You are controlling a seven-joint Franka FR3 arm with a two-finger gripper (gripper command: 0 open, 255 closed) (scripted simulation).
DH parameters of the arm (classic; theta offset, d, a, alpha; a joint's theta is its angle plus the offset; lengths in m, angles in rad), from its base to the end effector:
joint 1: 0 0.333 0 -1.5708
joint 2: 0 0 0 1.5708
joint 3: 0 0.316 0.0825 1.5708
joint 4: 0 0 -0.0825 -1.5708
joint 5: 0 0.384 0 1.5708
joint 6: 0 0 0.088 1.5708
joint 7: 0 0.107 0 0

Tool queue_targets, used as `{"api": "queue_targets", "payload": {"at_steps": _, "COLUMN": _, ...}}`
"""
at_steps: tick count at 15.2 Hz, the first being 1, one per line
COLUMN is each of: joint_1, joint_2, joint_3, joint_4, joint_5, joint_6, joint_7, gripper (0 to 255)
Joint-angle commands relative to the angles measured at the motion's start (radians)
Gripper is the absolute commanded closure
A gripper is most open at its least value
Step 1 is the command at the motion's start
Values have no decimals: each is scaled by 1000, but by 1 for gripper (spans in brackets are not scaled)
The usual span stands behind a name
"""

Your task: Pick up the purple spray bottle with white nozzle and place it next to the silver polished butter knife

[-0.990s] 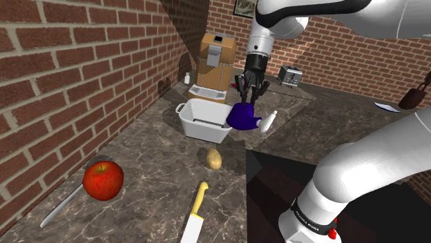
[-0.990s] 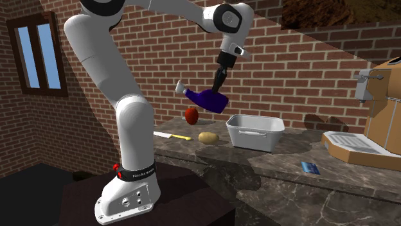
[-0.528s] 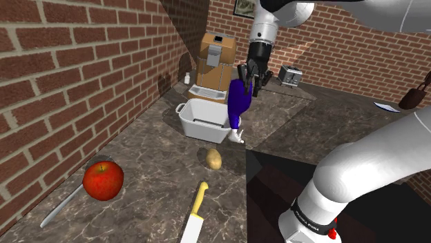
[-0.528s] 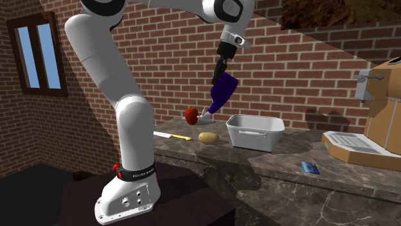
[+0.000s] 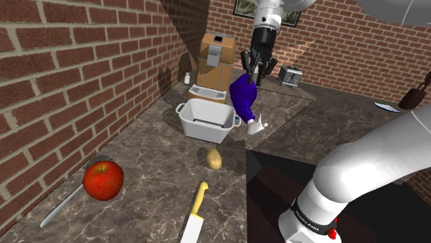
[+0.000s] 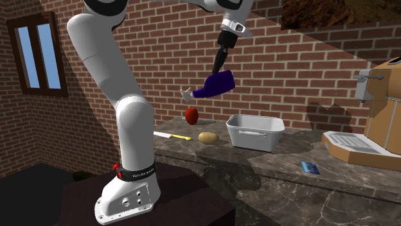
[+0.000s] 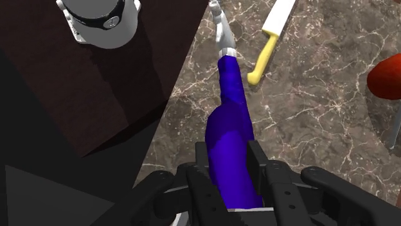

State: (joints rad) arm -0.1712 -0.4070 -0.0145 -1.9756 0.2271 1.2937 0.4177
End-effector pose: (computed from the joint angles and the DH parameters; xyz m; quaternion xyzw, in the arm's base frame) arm 0.3885 -0.0451 0.6157 -0.9444 0.2764 0.1486 0.0984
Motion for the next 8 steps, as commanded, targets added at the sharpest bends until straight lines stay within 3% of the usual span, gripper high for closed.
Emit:
{"api": "queue_targets", "payload": {"at_steps": 1, "joint_1": 1, "joint_2": 5, "joint_3": 1, "joint_4": 32, "joint_5": 3, "joint_6": -26, "joint_7": 8, "gripper": 255}}
{"api": "queue_targets", "payload": {"at_steps": 8, "joint_1": 11, "joint_2": 41, "joint_3": 13, "joint_4": 141, "joint_5": 20, "joint_6": -92, "joint_7": 49, "gripper": 255}}
